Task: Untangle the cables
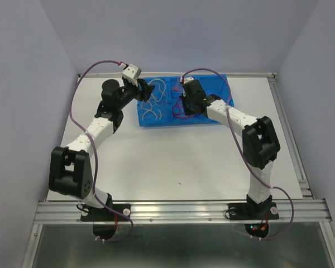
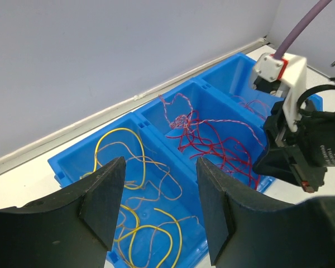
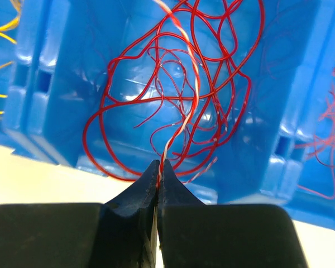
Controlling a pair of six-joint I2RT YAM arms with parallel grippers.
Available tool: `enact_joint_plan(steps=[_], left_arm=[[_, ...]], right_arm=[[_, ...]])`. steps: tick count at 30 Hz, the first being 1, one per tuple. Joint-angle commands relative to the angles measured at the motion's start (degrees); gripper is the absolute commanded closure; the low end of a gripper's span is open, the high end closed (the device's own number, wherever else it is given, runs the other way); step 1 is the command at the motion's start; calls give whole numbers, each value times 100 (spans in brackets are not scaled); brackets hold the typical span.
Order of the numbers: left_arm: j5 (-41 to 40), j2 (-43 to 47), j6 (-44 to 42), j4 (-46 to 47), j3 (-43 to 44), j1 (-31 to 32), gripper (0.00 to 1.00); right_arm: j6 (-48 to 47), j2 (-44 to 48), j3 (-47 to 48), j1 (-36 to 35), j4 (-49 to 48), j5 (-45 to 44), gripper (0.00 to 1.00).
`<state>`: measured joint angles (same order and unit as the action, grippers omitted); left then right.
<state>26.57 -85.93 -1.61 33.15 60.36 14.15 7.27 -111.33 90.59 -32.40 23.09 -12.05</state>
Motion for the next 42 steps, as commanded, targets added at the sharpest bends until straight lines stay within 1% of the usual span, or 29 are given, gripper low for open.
enact_joint_plan(steps=[1, 5, 12, 20, 24, 25, 26, 28, 29, 30, 32, 36, 38, 42], left_arm=[[121, -2, -15, 245, 231, -9, 36], [138, -64, -15, 219, 266, -9, 36], [164, -117, -33, 184, 301, -18, 36], [164, -170, -41, 131, 354, -18, 36], [173, -231, -41, 113, 371, -9, 36], [173, -240, -41, 113, 380, -9, 36], [156, -257, -33, 113, 389, -9, 36], [165, -275, -41, 104, 389, -9, 36], [165, -275, -41, 104, 398, -9, 36], [165, -275, -33, 104, 407, -9, 36], [156, -301, -41, 96, 415, -18, 36], [147, -284, -42, 87, 415, -18, 36], [147, -284, -42, 87, 415, -18, 36], [156, -284, -50, 87, 415, -9, 36]], right_arm=[[-129, -389, 503, -56, -182, -34, 99], [-155, -706, 785, -56, -68, -86, 100], [-68, -486, 627, -56, -94, -227, 99], [-226, -1408, 1311, -64, -112, -324, 99], [-217, -1628, 1488, -56, -121, -342, 99], [-208, -1629, 1488, -56, -121, -341, 98], [-173, -1611, 1488, -56, -121, -333, 87], [-156, -1480, 1409, -56, -138, -333, 81], [-138, -1419, 1374, -56, -156, -341, 71], [-129, -1357, 1348, -64, -165, -350, 69], [-129, -1172, 1295, -56, -173, -324, 68], [-94, -847, 1146, -56, -182, -341, 63], [-68, -698, 1084, -56, -182, -324, 57], [-41, -531, 1014, -64, -200, -385, 56]])
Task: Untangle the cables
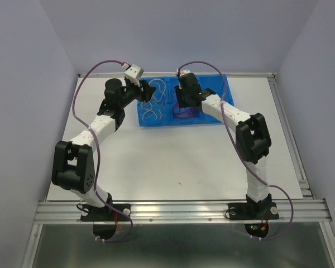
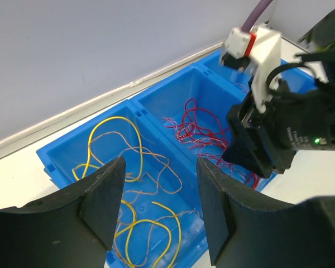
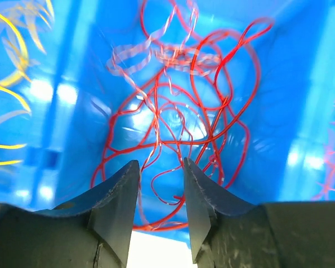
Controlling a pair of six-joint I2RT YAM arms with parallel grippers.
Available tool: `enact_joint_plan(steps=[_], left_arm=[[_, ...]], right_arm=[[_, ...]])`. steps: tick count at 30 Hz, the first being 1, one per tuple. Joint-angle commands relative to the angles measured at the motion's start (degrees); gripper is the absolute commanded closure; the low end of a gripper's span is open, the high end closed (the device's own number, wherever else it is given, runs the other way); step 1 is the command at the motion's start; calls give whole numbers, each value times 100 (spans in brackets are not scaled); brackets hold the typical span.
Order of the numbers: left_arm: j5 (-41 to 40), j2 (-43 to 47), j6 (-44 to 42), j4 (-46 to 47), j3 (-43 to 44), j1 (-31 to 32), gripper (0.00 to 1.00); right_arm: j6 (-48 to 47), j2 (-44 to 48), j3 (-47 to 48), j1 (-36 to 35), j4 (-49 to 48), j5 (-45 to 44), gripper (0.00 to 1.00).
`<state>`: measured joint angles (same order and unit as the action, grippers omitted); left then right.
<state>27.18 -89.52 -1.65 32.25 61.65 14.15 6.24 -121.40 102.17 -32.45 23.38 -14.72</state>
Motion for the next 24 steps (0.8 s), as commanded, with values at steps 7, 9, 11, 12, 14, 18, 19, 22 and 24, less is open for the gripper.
enact_joint_plan(steps=[7, 9, 11, 12, 14, 18, 19, 22, 24], left_arm=[[86, 74, -72, 168, 286, -9, 36], [77, 101, -81, 167, 278, -9, 36], [68, 118, -116, 150, 278, -9, 35], [7, 145, -125, 115, 278, -18, 34], [-54, 320, -204, 10, 243, -18, 32], [-178, 847, -432, -201, -73, -26, 1], [-204, 1092, -520, -402, -135, -18, 1], [-283, 1654, -810, -946, -337, -70, 1], [-318, 2128, -994, -1411, -478, -140, 1]], right_arm=[[140, 872, -408, -60, -237, -84, 44], [210, 1187, -661, -86, -307, 56, 38], [272, 1459, -969, -121, -447, 136, 27], [325, 1636, -1136, -148, -544, 180, 17], [465, 2152, -1716, -192, -834, 285, 4], [720, 3121, -2753, -209, -1151, 330, 0], [782, 3358, -2947, -218, -1255, 303, 0], [870, 4246, -3764, -210, -1414, 268, 0], [983, 4998, -4438, -218, -1546, 146, 0]])
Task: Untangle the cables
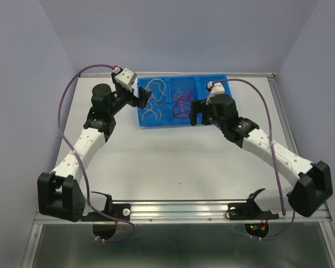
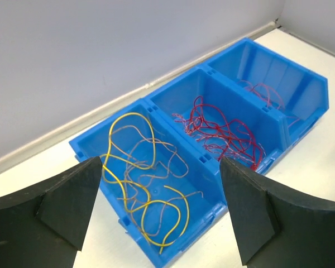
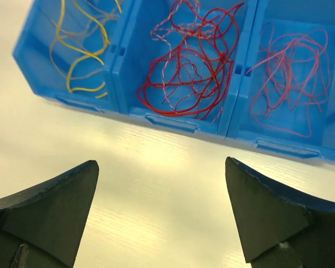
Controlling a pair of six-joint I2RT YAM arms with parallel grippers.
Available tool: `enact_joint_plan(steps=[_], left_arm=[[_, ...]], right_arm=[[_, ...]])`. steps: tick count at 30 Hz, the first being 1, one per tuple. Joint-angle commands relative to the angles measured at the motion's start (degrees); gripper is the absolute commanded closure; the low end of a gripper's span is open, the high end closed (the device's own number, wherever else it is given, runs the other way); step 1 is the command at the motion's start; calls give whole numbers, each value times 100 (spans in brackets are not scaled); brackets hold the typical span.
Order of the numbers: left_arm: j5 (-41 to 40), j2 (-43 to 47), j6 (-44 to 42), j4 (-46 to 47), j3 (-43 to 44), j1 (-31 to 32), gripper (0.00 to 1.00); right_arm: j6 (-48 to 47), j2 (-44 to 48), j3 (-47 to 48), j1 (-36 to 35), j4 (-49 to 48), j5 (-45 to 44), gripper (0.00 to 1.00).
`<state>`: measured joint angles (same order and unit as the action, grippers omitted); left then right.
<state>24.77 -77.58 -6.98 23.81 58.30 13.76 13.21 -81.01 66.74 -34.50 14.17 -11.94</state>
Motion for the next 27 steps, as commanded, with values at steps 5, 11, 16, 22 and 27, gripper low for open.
enact_joint_plan(steps=[5, 11, 16, 22, 27], left_arm=[[-367, 1964, -568, -1317, -617, -268, 1], [-930, 3195, -348, -1810, -1678, -488, 1], [-1203, 4800, -137, -619, -3252, -743, 1], [-1378, 5624, -14, -387, -3897, -805, 1], [-1361, 5701, -119, -237, -4090, -805, 1]], right_arm=[[603, 2588, -2383, -4, -1100, -492, 0], [735, 4161, -3526, -4, -1286, -344, 0], [1034, 4708, -3765, -4, -1294, -458, 0], [1087, 4884, -3826, -4, -1303, -616, 0], [1105, 4858, -3826, -4, -1303, -695, 0]])
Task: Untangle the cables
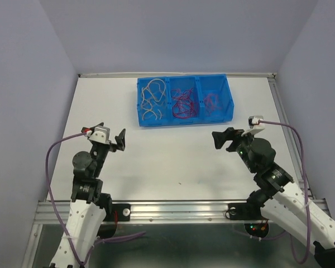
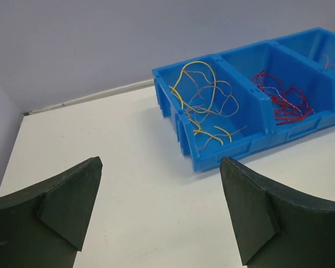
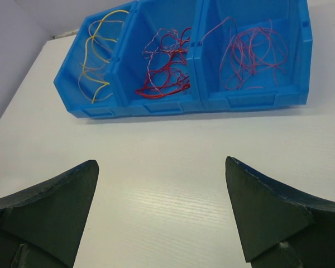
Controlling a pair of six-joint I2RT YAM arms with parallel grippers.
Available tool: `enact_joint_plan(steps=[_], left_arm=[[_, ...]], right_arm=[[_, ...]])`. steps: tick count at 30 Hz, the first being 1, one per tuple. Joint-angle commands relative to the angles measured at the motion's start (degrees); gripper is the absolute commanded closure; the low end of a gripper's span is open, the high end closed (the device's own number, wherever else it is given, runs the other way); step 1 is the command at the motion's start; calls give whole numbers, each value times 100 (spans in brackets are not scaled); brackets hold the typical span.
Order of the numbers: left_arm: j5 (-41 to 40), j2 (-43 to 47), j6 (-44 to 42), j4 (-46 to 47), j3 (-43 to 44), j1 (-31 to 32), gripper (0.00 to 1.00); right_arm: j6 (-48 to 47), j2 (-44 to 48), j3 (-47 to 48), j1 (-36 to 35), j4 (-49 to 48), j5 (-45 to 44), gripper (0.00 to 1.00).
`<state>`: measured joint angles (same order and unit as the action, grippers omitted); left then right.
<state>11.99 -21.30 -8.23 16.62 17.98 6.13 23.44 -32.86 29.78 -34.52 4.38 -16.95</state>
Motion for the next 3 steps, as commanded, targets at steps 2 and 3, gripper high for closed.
enact_joint_plan(steps=[2, 3], left_arm=[[-30, 196, -21, 509, -110, -42, 1], [-21, 205, -12, 500, -128, -42, 1]], right_arm=[[73, 34, -130, -2, -324, -177, 0], [64, 34, -130, -11, -324, -194, 0]])
